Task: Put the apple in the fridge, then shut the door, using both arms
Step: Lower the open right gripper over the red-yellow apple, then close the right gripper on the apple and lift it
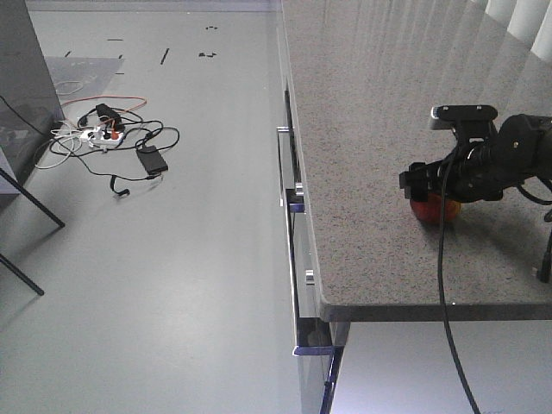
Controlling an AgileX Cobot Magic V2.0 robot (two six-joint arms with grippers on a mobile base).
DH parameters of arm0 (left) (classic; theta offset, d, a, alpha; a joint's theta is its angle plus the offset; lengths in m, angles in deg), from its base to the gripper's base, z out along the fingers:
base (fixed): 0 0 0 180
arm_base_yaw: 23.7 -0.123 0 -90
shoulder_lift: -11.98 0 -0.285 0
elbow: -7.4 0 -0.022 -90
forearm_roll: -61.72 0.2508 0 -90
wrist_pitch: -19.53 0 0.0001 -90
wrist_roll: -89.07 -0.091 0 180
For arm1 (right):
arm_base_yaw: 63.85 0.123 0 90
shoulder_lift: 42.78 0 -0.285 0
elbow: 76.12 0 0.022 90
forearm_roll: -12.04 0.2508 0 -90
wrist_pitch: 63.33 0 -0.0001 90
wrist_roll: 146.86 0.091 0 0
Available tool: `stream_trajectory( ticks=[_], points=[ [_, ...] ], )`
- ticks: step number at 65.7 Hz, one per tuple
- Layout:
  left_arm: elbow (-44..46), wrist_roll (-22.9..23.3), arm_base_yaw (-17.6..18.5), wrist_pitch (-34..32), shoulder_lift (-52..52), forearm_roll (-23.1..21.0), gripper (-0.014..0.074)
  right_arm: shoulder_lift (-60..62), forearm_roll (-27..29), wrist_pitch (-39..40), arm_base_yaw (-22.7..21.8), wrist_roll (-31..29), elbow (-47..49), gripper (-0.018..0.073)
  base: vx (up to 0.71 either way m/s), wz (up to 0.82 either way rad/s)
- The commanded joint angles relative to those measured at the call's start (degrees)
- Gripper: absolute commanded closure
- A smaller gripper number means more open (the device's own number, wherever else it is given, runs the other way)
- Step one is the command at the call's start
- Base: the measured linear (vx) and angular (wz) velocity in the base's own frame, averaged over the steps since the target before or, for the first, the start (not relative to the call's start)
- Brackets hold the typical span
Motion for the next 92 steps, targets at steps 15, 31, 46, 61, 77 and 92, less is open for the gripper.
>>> stream_trajectory(
  ticks=[15, 31, 46, 61, 77, 92],
  points=[
    [-0.85, 0.27, -0.02, -3.97, 0.92, -0.28, 0.0603, 2.14, -0.57, 0.61, -0.34, -0.09, 1.94, -0.0032, 0.0, 0.0],
    [-0.85, 0.27, -0.02, -3.97, 0.92, -0.28, 0.0603, 2.64, -0.51, -0.02, -0.22, -0.09, 1.94, 0.0108, 0.0, 0.0],
    [-0.85, 0.27, -0.02, -3.97, 0.92, -0.28, 0.0603, 9.45, 0.41, 2.33, -0.12, -1.42, 1.94, 0.0312, 0.0, 0.0],
    [-0.85, 0.27, -0.02, -3.97, 0.92, -0.28, 0.0603, 21.85, 4.33, -1.13, -0.12, -1.42, 1.94, 0.0405, 0.0, 0.0],
    [-0.85, 0.27, -0.02, -3.97, 0.92, -0.28, 0.0603, 32.08, 9.11, -10.91, -0.12, -1.42, 1.94, 0.041, 0.0, 0.0],
    [-0.85, 0.27, -0.02, -3.97, 0.92, -0.28, 0.0603, 35.27, 9.11, -13.85, -0.12, -1.42, 1.94, 0.041, 0.0, 0.0]
  ],
)
